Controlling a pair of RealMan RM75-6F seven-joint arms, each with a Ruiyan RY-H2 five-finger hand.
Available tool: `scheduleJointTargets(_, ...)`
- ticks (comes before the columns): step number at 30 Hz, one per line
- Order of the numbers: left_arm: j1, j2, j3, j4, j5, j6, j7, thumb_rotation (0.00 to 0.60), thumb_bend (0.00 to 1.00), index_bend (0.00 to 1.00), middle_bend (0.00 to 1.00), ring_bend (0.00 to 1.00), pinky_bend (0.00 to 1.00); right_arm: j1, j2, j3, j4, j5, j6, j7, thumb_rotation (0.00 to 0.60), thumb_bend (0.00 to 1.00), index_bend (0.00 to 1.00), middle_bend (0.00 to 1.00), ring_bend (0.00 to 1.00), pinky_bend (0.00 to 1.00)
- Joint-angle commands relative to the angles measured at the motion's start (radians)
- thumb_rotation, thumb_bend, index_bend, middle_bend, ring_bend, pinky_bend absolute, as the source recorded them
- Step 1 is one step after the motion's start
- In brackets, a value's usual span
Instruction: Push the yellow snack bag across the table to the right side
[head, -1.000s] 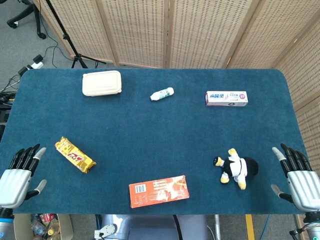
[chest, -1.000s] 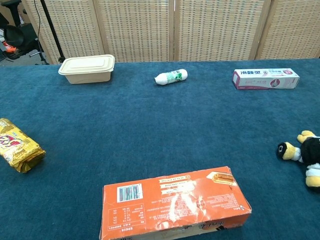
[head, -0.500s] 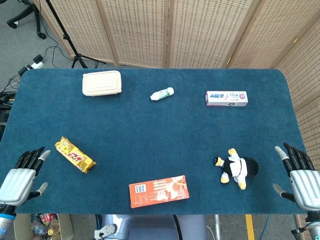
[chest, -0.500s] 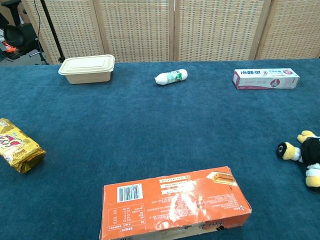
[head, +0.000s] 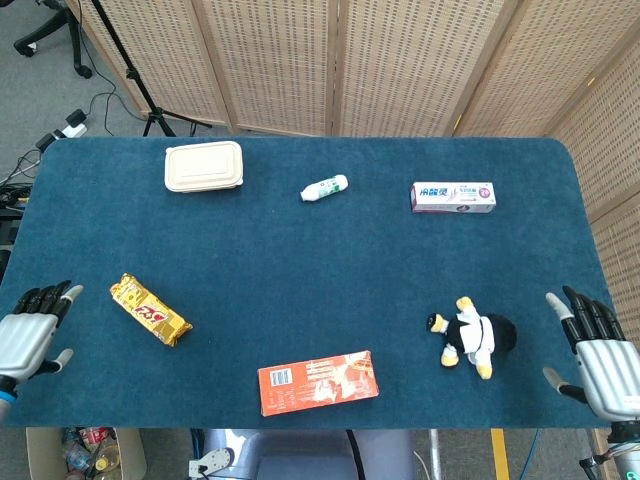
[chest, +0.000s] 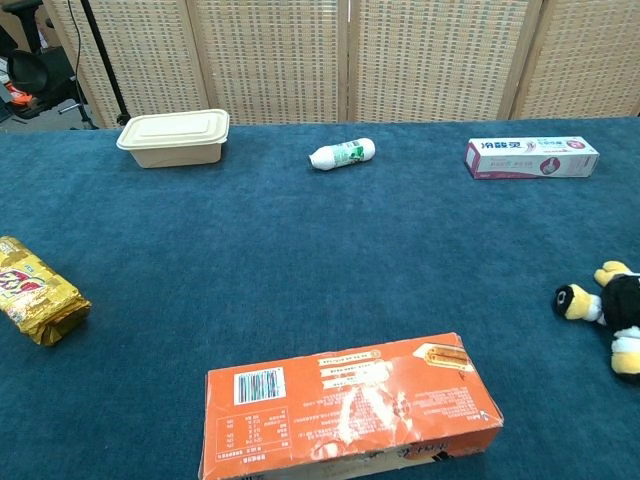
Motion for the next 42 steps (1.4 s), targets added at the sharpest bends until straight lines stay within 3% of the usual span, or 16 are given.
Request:
scheduleJointTargets(1, -0.033, -0.014, -0.008, 0.029, -0.021, -0.035, 0.011, 0.6, 0.3, 0.0, 0.0, 0.0, 0.01, 0.001, -0.003, -0.001, 0.001, 0.001, -0.003, -0.003, 0.6, 0.23, 0.01, 0.0, 0.0, 0.08)
scheduleJointTargets(12, -0.054, -0.09, 0.0, 0.026, -0.055, -0.015, 0.086, 0.6, 0.3, 0.0, 0.0, 0.0, 0.01, 0.004, -0.005, 0.001, 0.006, 0.01, -0.011, 0.002, 0.6, 0.23, 0.01, 0.0, 0.0, 0.08)
scheduleJointTargets(19, -0.13, -0.118, 0.005, 0.07, -0.11, -0.107, 0.174, 0.6, 0.31, 0.0, 0.0, 0.0, 0.01, 0.006, -0.009, 0.002, 0.011, 0.013, -0.016, 0.001, 0.6, 0.23, 0.01, 0.0, 0.0, 0.08)
scheduleJointTargets(42, -0.257, -0.249, 0.03, 0.198, -0.21, -0.156, 0.343, 0.6, 0.32, 0.0, 0.0, 0.0, 0.01, 0.033, -0.05, 0.026, 0.068, 0.09, -0.063, -0.003, 0.6, 0.24, 0.01, 0.0, 0.0, 0.08)
